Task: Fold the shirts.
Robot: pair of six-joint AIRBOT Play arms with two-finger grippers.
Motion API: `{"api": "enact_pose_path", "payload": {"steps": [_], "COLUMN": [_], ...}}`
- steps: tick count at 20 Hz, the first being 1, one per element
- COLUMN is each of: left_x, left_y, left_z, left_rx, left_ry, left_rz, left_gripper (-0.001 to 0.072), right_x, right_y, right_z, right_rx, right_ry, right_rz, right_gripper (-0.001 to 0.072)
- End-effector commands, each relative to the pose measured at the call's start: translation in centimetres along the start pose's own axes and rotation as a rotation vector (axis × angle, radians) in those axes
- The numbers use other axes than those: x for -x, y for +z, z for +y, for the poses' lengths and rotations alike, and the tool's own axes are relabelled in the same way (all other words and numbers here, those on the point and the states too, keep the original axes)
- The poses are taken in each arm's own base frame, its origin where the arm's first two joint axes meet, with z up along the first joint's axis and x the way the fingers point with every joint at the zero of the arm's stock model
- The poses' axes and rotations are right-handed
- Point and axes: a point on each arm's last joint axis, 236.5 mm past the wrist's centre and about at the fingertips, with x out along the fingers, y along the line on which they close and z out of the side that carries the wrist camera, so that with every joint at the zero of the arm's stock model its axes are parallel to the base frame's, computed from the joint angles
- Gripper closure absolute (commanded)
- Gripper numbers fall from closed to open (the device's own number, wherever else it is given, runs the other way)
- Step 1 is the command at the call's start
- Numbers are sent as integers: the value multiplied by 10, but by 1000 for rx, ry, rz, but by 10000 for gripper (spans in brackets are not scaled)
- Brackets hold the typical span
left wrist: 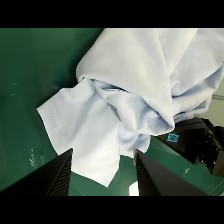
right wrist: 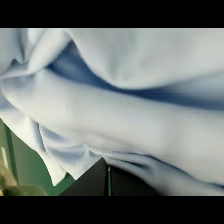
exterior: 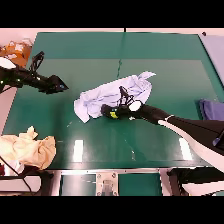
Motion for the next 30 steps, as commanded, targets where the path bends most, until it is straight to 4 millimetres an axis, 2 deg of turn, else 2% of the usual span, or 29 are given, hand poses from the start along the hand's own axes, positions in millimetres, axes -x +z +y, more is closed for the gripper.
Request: {"api": "enact_pose_path", "payload": {"steps": [1, 3, 4, 6, 7, 8, 9, 11, 13, 14, 15, 16, 19, 21, 22, 23, 24, 26, 27, 30], "left_x": [0, 0, 0, 0, 0, 0, 0, 0, 0, 0, 0, 0, -1, -7, -14, -23, -33, -54, -64, -87], "left_y": [0, 0, 0, 0, 0, 0, 0, 0, 0, 0, 0, 0, -1, -6, -12, -20, -27, -43, -51, -67], "left_z": [1, 2, 1, 1, 1, 2, 2, 1, 1, 1, 1, 1, 0, -4, -5, -6, -6, -7, -8, -18], "left_rx": [-5, -6, -6, -6, -6, -6, -6, -5, -4, -4, 3, 7, 14, 20, 21, 24, 29, 36, 37, 16], "left_ry": [2, 6, 6, 6, 6, 6, 6, 3, 2, 2, 2, 1, 1, -6, -8, -9, -7, 0, 3, 10], "left_rz": [0, 2, 2, 2, 2, 2, 1, 0, 0, 1, 2, 2, 4, 23, 39, 56, 71, 97, 110, 131], "left_gripper": [258, 258, 258, 258, 257, 257, 257, 257, 256, 221, 51, 17, 17, 17, 17, 17, 17, 17, 17, 17], "right_x": [9, 37, 62, 125, 161, 193, 223, 279, 322, 332, 335, 330, 295, 282, 282, 287, 293, 299, 293, 257], "right_y": [-2, 4, 16, 45, 58, 66, 73, 90, 112, 118, 120, 120, 108, 105, 106, 110, 115, 118, 117, 112], "right_z": [16, 40, 53, 65, 61, 47, 22, -46, -113, -138, -159, -176, -219, -230, -232, -233, -235, -241, -240, -213], "right_rx": [61, 131, 172, 220, 233, 224, 196, 89, -46, -107, -166, -201, -292, -284, -274, -263, -261, -245, -230, -148], "right_ry": [41, 94, 118, 142, 127, 85, 18, -152, -287, -313, -326, -336, -356, -350, -352, -354, -360, -363, -338, -156], "right_rz": [41, 48, 25, -36, -64, -73, -74, -111, -198, -230, -244, -235, -170, -123, -120, -132, -148, -155, -136, -39], "right_gripper": [688, 688, 688, 689, 688, 688, 689, 688, 688, 688, 688, 688, 688, 686, 559, 237, 154, 154, 153, 153]}}
